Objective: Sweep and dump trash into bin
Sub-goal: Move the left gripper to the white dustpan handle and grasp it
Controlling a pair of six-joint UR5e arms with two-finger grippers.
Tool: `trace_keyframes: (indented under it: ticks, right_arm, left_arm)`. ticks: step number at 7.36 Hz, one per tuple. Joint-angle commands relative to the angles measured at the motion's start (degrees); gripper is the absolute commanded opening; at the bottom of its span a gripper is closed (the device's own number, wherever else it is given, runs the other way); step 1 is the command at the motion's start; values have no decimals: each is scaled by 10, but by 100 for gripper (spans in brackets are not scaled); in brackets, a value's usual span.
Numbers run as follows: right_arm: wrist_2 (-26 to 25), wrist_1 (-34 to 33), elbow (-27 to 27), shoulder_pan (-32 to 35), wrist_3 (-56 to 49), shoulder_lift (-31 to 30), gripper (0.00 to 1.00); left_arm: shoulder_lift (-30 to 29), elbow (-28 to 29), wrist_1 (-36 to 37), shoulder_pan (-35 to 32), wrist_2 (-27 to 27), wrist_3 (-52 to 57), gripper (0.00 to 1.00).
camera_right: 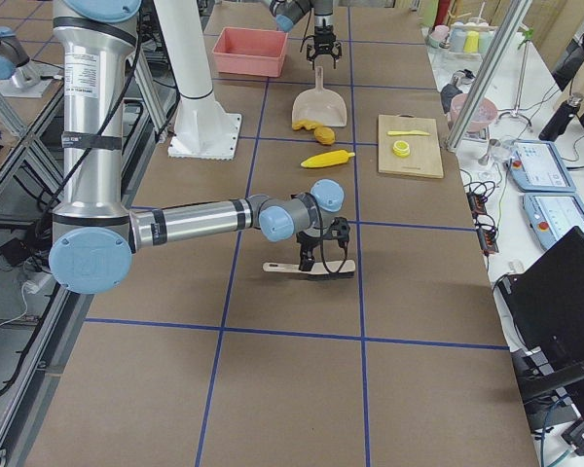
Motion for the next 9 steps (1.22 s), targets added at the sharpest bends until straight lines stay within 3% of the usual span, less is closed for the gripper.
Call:
trace_keyframes:
  ticks: [1,3,7,8,9]
  right_arm:
    - [5,-20,38,-5,1,-34,100]
    - [-4,-13,31,-13,-23,-59,100]
    - [-9,-11,-13,-10,-30,-50,98]
    - [-20,-12,-29,-11,-30,-32,89]
    - [-21,-13,-31,-11,-28,-20,72]
  left_arm:
    - [-14,28,-8,10,-1,-15,97]
    - [-25,43,-10,21,-1,-24,97]
    - [-24,47,-25,37,0,-32,97]
    - [-16,49,-43,42,7,-32,97]
    - [-18,54,-48,43,7,-34,97]
